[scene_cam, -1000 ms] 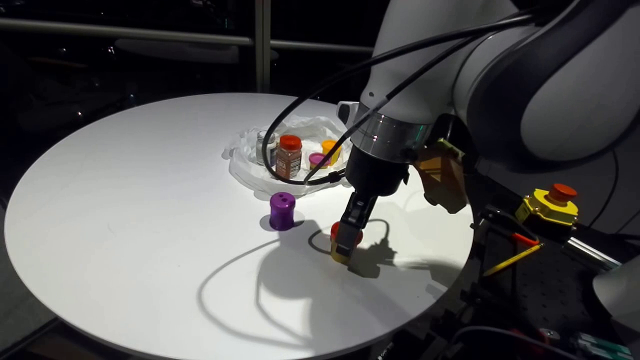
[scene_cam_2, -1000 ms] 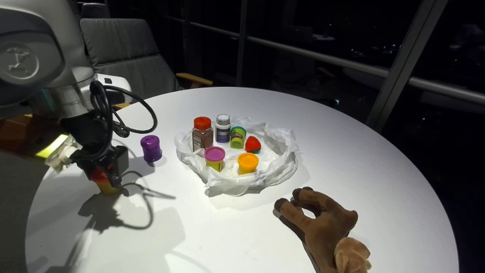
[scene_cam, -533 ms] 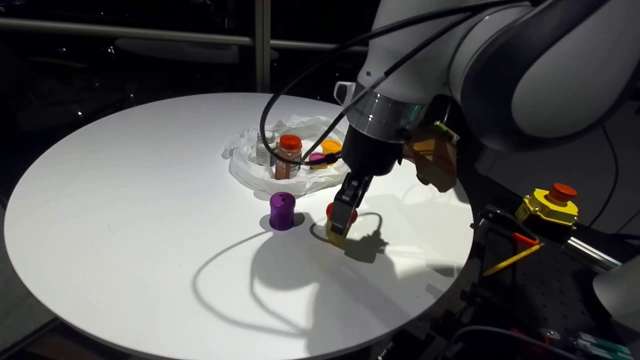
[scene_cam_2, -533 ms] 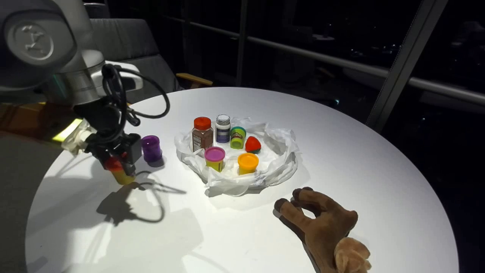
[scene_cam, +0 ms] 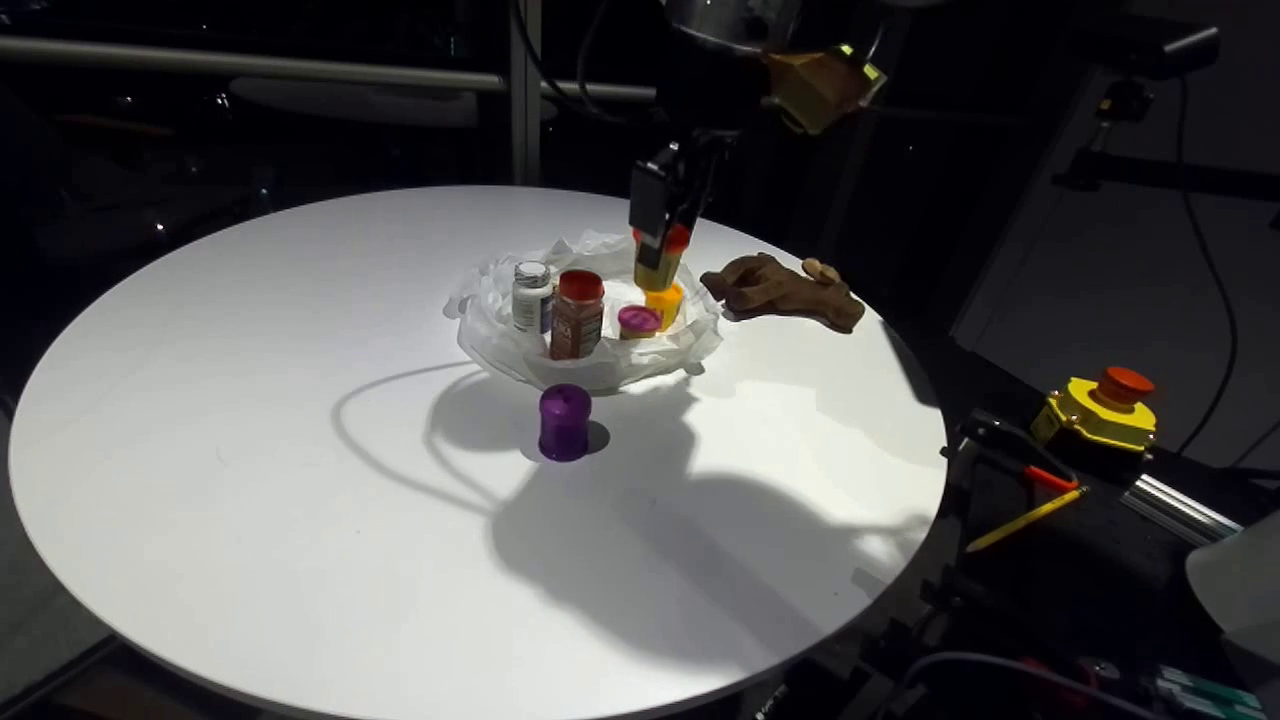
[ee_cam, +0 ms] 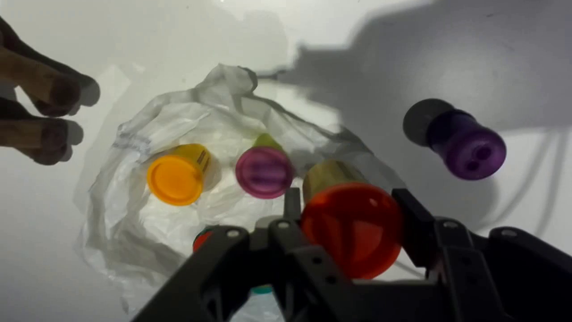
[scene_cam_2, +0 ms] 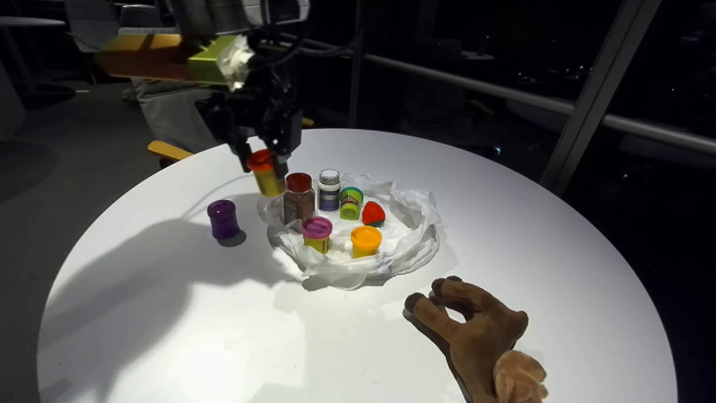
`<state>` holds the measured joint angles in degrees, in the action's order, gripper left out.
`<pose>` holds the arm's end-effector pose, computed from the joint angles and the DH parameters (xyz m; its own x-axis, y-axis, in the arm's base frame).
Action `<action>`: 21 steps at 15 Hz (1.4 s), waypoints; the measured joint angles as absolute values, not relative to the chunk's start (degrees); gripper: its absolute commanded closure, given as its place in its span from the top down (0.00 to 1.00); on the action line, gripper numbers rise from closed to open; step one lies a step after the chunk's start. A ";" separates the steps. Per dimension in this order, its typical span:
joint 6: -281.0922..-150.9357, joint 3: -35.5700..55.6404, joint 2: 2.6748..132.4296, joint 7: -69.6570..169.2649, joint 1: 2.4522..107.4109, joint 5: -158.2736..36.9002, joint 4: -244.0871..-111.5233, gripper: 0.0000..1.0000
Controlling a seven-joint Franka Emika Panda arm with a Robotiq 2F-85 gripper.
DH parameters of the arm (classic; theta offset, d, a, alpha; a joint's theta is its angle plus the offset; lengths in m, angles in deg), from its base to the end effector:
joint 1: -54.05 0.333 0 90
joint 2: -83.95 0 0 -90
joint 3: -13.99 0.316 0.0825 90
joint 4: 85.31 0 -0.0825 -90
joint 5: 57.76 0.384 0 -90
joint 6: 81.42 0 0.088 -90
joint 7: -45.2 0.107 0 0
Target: Put all the contents that are on the table in the white plastic bag
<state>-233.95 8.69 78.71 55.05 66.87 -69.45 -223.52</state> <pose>0.5042 0.0722 0.2888 0.9762 0.1403 0.1656 0.1246 -0.9869 0.1022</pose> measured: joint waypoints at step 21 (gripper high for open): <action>-238.11 12.46 50.31 41.05 48.27 -58.34 -196.04 0.28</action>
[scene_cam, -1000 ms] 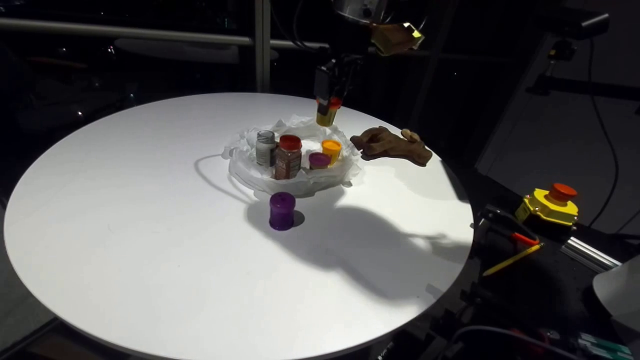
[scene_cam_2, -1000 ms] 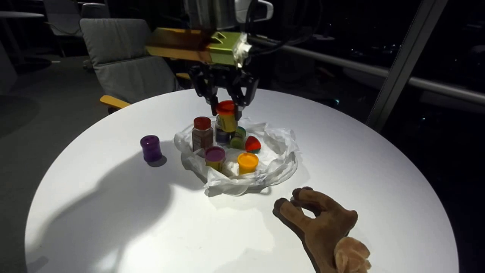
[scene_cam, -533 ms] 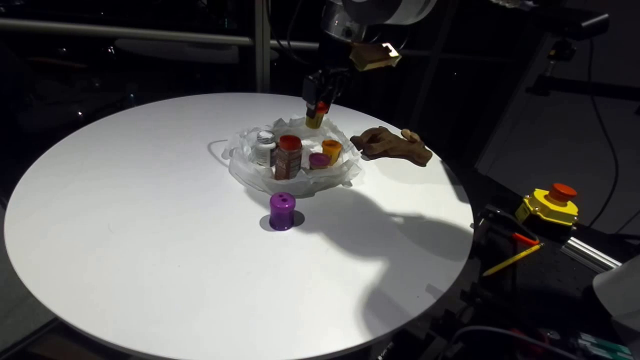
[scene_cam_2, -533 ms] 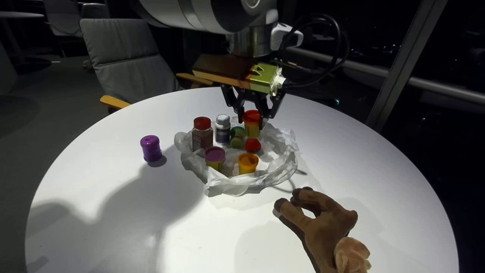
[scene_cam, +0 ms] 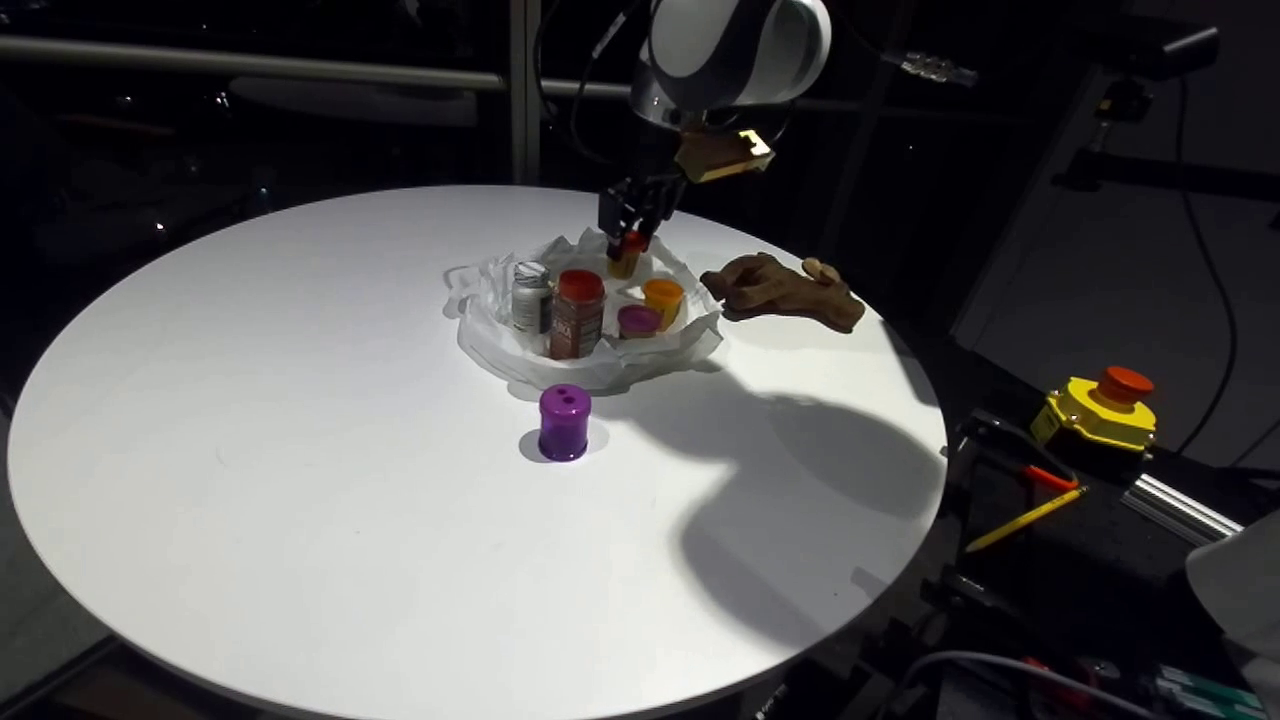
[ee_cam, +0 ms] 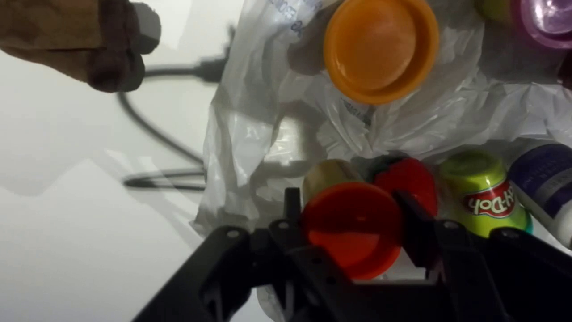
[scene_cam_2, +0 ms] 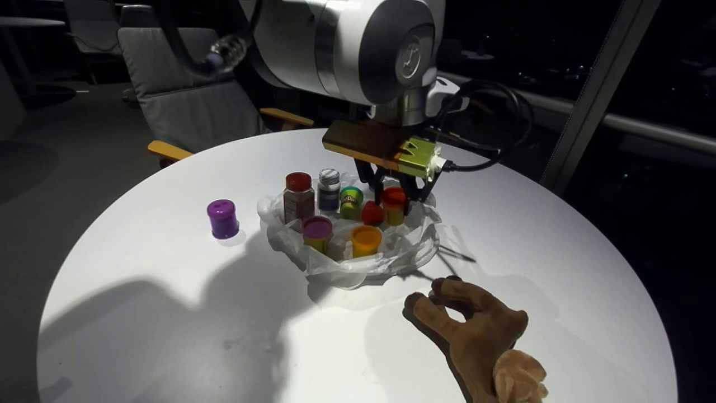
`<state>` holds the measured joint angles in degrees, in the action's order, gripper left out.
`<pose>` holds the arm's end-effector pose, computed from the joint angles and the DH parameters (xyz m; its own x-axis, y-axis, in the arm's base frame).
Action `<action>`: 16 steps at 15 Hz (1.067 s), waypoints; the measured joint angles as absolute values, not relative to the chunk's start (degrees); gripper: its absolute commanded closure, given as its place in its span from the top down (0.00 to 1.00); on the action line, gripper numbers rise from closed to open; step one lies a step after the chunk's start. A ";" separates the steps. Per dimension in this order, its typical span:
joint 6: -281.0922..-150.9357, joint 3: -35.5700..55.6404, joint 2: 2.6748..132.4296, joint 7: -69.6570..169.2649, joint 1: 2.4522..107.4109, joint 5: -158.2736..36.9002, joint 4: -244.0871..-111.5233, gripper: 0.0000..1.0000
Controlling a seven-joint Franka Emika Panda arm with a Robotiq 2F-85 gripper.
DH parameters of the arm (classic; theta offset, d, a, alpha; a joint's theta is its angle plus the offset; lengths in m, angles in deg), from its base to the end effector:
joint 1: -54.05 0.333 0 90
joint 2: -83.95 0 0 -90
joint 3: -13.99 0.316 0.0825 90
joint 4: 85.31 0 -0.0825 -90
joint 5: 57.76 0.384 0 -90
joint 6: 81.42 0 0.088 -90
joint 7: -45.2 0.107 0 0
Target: Put all the contents that are on the table in the white plastic bag
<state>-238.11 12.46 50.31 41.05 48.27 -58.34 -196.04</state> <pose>0.6383 -0.0806 0.2007 0.9768 -0.0354 0.2113 -0.0440 -0.9984 0.0361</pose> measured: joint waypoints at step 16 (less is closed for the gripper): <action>-227.37 22.59 68.64 41.74 52.46 -51.78 -205.31 1.00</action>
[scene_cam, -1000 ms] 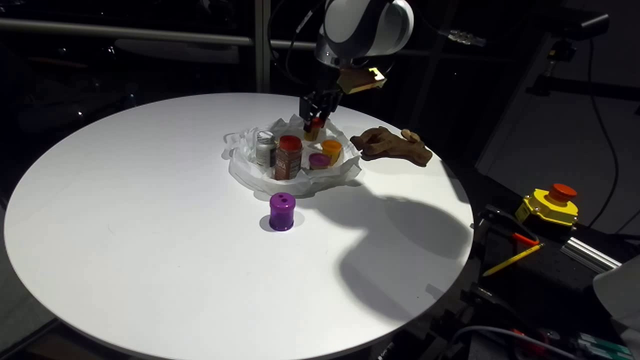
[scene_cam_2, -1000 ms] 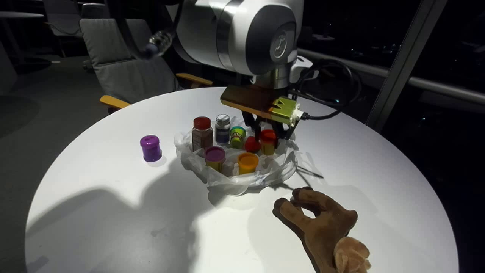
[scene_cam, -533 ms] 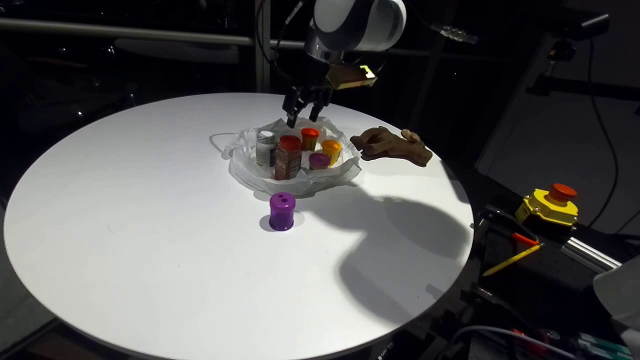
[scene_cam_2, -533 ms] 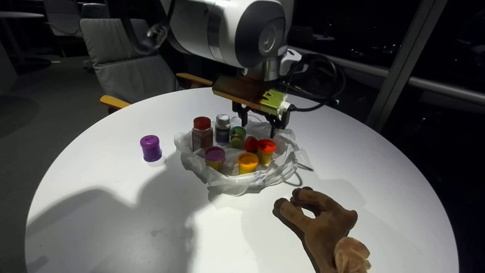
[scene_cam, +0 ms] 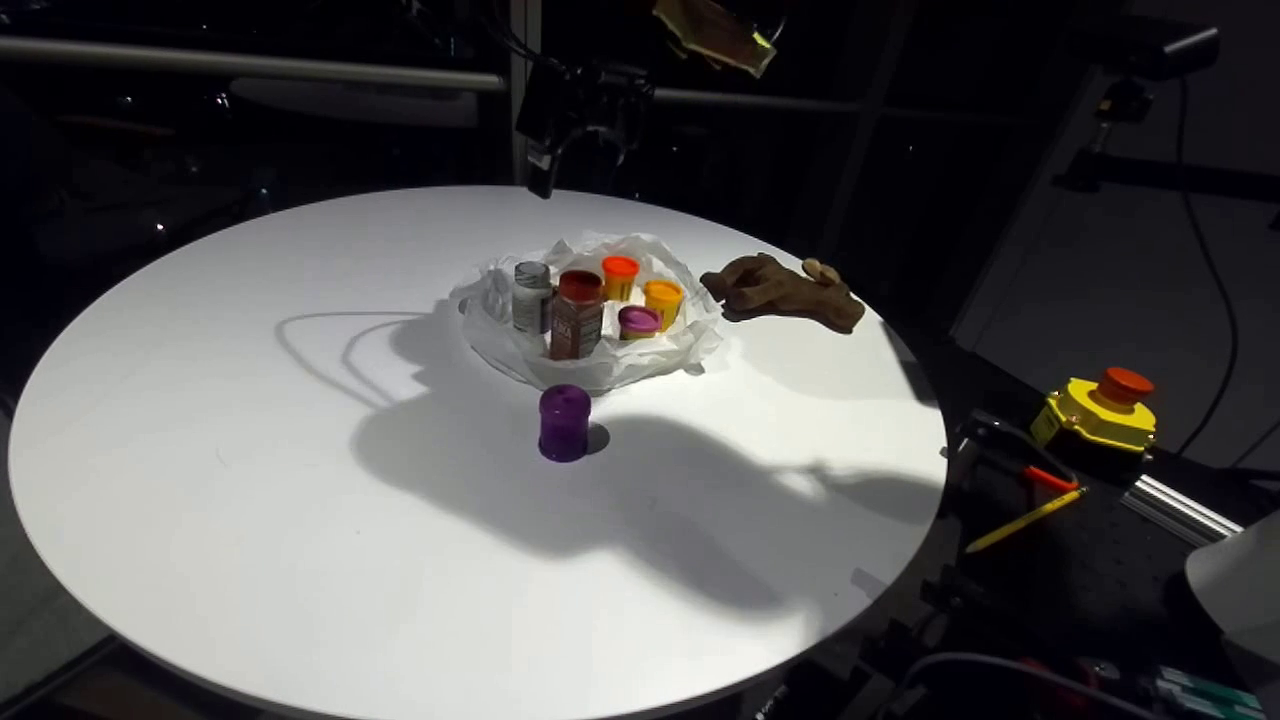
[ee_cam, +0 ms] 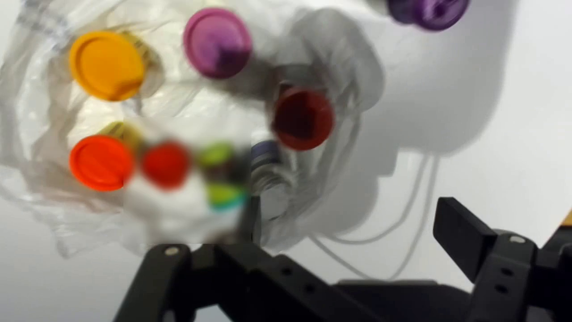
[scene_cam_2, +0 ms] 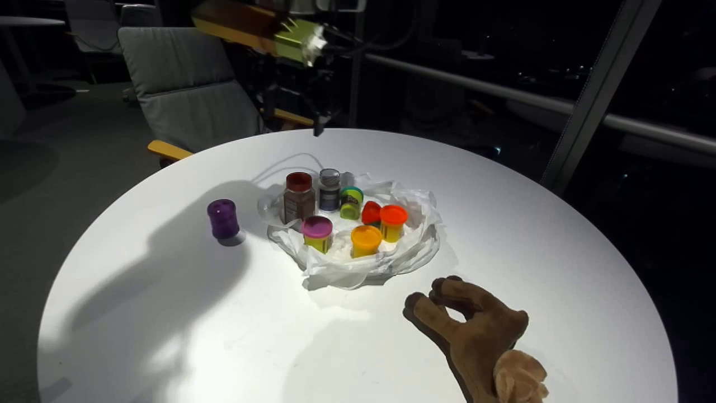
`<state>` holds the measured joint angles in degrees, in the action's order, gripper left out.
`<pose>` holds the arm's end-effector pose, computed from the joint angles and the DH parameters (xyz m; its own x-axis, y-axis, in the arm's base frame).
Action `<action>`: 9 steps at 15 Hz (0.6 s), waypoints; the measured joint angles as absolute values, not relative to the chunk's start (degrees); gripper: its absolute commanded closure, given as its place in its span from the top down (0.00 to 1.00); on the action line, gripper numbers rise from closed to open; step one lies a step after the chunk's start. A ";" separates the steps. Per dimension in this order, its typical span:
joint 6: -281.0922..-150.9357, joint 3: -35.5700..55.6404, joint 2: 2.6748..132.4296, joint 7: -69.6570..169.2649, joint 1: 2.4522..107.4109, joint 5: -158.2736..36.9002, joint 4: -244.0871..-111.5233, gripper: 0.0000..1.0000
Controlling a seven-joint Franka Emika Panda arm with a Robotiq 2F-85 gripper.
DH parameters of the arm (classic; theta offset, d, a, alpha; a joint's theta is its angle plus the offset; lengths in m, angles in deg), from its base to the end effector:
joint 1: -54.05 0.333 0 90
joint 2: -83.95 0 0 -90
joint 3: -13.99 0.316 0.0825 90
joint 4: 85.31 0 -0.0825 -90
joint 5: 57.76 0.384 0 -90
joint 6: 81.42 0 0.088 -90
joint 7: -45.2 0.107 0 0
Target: Put all the contents that are on the table in the white plastic bag
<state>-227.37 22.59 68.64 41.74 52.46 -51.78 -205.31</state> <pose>0.5939 0.0693 0.3137 0.9789 0.0814 0.1872 0.1017 -0.9896 -0.1016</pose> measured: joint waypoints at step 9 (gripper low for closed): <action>-220.03 25.04 69.18 43.17 61.70 -50.15 -212.05 1.00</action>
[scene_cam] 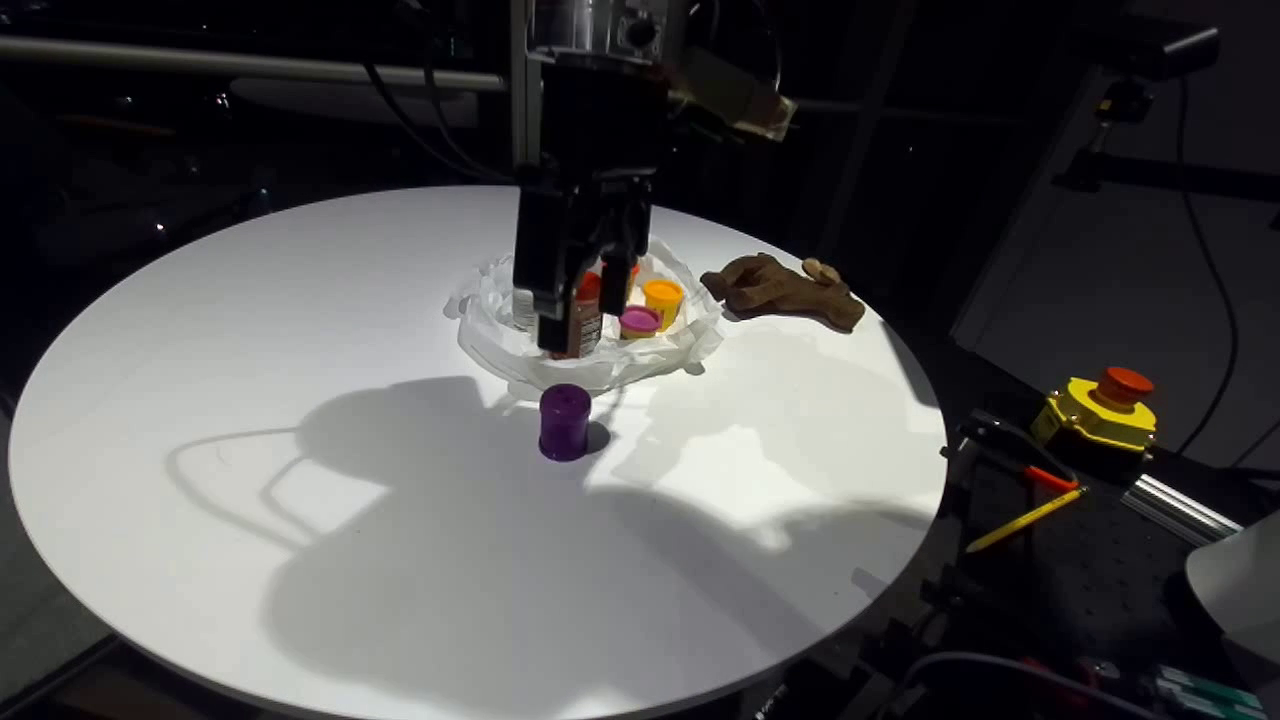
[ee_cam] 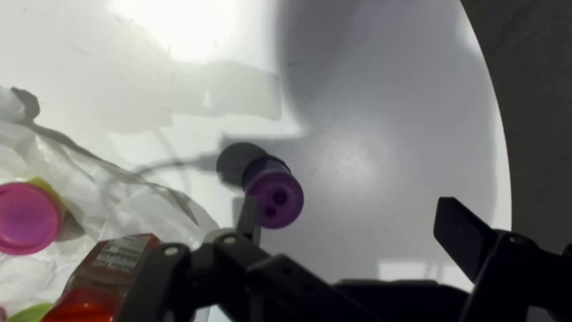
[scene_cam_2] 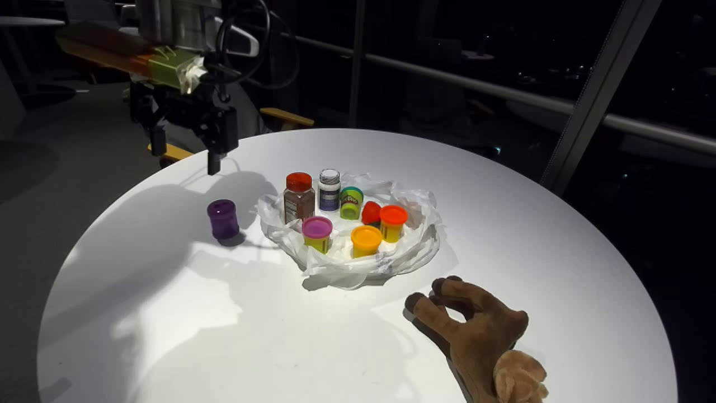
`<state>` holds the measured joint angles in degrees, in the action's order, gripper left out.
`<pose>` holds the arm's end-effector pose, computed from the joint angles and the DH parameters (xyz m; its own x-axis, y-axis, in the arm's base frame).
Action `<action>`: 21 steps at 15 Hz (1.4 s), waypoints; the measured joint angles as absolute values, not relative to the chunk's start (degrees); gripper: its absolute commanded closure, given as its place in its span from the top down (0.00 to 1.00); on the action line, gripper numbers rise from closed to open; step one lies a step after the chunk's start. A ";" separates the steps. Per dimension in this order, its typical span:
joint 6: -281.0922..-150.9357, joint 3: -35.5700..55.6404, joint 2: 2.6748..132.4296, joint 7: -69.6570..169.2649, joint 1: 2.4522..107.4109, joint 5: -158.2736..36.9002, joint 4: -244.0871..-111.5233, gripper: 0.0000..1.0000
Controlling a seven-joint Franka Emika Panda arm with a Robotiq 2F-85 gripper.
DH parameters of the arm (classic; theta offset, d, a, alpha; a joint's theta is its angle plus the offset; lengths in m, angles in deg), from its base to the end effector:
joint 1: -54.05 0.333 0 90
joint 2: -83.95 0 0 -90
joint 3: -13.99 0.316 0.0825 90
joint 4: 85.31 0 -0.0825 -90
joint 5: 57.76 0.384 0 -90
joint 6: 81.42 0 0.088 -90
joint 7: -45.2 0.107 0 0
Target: Put all the contents that are on the table in the white plastic bag
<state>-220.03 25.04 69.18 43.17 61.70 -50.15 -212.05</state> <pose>0.5176 0.1761 0.2596 0.9656 0.2551 -0.0503 0.2466 -0.9599 -0.1331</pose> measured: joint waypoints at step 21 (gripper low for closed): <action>-243.86 22.98 58.57 41.12 61.07 -59.68 -216.09 0.74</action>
<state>-243.86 22.98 58.57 41.12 61.07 -59.68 -216.09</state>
